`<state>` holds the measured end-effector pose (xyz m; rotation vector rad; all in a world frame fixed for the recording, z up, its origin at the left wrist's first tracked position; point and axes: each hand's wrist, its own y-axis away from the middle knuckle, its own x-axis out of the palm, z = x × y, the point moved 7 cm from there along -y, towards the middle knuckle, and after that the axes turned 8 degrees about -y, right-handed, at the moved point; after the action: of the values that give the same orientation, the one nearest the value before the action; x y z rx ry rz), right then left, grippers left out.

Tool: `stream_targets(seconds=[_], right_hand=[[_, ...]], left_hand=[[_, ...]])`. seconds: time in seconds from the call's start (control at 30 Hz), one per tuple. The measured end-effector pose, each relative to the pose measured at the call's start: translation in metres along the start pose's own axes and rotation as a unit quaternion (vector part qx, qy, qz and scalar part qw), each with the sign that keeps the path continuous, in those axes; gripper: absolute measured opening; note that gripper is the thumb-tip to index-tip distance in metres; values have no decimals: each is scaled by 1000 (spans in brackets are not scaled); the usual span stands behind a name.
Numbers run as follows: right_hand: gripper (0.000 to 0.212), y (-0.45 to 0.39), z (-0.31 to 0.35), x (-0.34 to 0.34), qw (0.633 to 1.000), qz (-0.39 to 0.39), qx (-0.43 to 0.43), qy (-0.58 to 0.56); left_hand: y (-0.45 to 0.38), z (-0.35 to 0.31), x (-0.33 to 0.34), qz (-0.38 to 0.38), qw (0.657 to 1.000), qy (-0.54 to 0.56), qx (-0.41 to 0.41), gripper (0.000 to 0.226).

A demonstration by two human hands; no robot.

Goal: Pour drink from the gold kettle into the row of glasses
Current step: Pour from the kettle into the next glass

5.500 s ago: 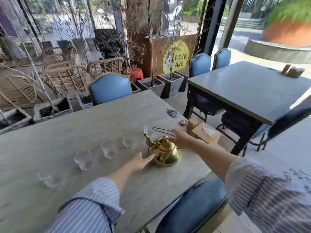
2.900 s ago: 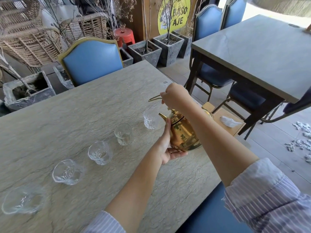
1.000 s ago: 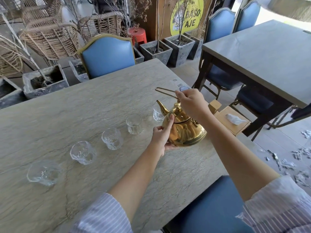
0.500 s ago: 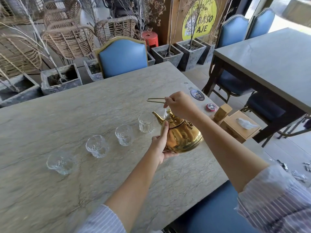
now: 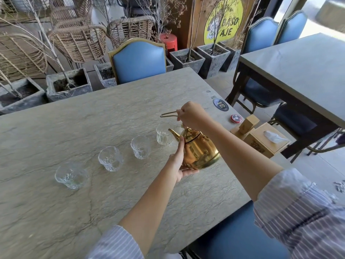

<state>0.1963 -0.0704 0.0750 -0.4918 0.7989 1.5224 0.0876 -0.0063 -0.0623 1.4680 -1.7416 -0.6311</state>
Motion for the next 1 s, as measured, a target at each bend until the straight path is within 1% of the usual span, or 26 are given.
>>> stream_targets(seconds=[0.17, 0.53, 0.77, 1.0], right_hand=[[30, 1, 6, -4, 1000, 4, 12, 22], [33, 10, 22, -22, 998, -7, 5, 56], [29, 16, 29, -33, 997, -9, -8, 73], [30, 19, 32, -44, 997, -16, -17, 70]], left_hand=[[3, -1, 2, 12, 1000, -10, 9, 85], [26, -9, 16, 44, 998, -28, 23, 89], [38, -12, 24, 56, 997, -34, 29, 73], [40, -13, 27, 64, 996, -43, 33, 91]])
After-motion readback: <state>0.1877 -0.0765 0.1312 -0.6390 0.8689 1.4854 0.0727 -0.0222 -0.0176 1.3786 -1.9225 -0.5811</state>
